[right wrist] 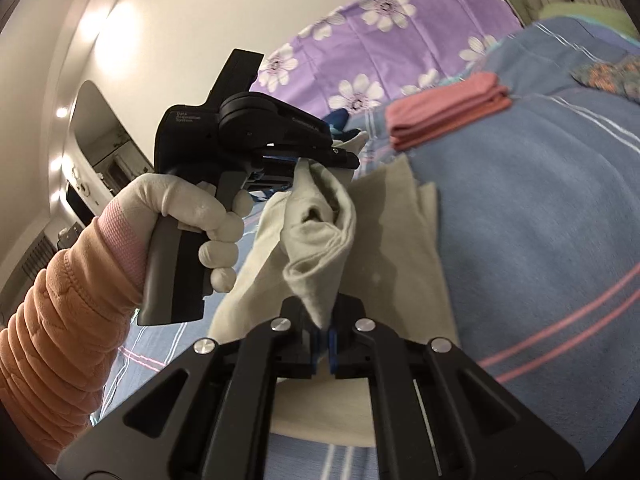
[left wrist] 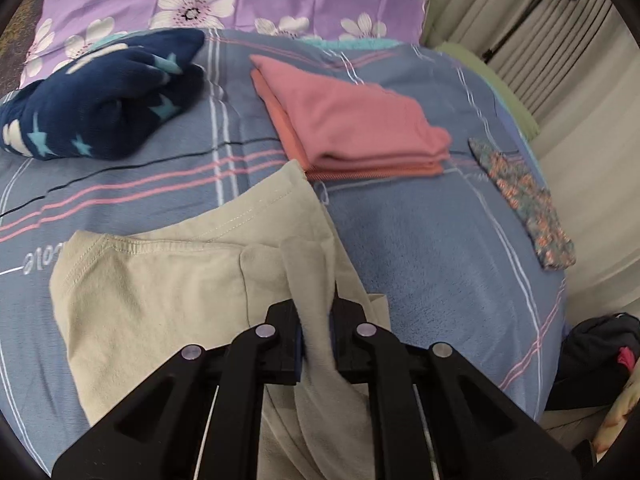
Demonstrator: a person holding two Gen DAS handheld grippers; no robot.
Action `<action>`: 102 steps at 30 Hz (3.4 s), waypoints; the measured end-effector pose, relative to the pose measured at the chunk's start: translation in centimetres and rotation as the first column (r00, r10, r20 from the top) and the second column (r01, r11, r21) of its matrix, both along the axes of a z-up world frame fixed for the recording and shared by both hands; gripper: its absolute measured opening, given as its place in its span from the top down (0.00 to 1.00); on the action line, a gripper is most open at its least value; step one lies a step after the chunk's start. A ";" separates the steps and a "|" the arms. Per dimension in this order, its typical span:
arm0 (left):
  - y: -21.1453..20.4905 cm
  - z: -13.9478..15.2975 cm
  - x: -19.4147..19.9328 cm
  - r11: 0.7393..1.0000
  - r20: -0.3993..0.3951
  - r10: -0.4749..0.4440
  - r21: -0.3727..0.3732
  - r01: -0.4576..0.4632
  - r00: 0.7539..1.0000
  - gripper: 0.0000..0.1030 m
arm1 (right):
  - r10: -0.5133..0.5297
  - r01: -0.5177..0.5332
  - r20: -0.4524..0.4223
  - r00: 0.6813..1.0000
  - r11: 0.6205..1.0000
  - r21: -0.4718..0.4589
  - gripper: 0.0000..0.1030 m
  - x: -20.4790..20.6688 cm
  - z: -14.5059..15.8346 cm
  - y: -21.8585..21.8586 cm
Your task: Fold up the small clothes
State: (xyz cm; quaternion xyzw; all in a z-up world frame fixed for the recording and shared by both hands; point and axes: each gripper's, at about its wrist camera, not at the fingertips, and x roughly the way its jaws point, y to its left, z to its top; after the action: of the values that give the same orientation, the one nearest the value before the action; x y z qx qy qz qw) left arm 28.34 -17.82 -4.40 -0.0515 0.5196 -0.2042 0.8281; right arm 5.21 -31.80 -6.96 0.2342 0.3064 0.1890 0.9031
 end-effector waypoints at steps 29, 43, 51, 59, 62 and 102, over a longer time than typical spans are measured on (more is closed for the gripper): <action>0.3 6.6 -9.1 0.969 0.232 -0.243 0.104 0.224 0.942 0.54 | 0.031 -0.016 -0.154 0.988 0.995 0.095 0.87 -0.3 -3.3 -2.1; 10.9 -0.7 -27.9 0.932 0.265 -0.225 0.338 0.128 0.937 0.42 | 0.012 0.000 -0.193 0.981 0.998 0.066 0.93 1.0 -3.1 -1.9; 11.2 -4.3 -25.6 0.962 0.259 -0.079 0.274 0.005 0.963 0.42 | 0.017 0.009 -0.203 0.979 0.992 0.126 0.96 1.1 -1.9 -2.4; 11.9 -4.4 -26.9 0.958 0.266 -0.051 0.287 -0.028 0.963 0.64 | 0.021 0.016 -0.197 0.980 0.983 0.182 0.97 -0.7 -1.3 -3.7; 11.8 -4.7 -27.1 0.956 0.265 -0.055 0.292 -0.026 0.963 0.68 | 0.019 0.018 -0.290 0.957 0.992 0.125 0.94 -0.3 -4.3 -3.4; 9.3 -2.3 -25.1 0.983 0.280 -0.068 0.181 0.017 0.958 0.69 | 0.022 -0.042 -0.099 0.995 0.979 -0.198 0.83 -2.0 0.5 -1.2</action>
State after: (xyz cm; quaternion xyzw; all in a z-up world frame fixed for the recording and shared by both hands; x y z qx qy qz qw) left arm 3.22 -8.50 -6.69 0.0633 0.4121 -0.1805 0.8908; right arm 3.16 -32.99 -6.47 0.1462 0.3707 0.1602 0.9031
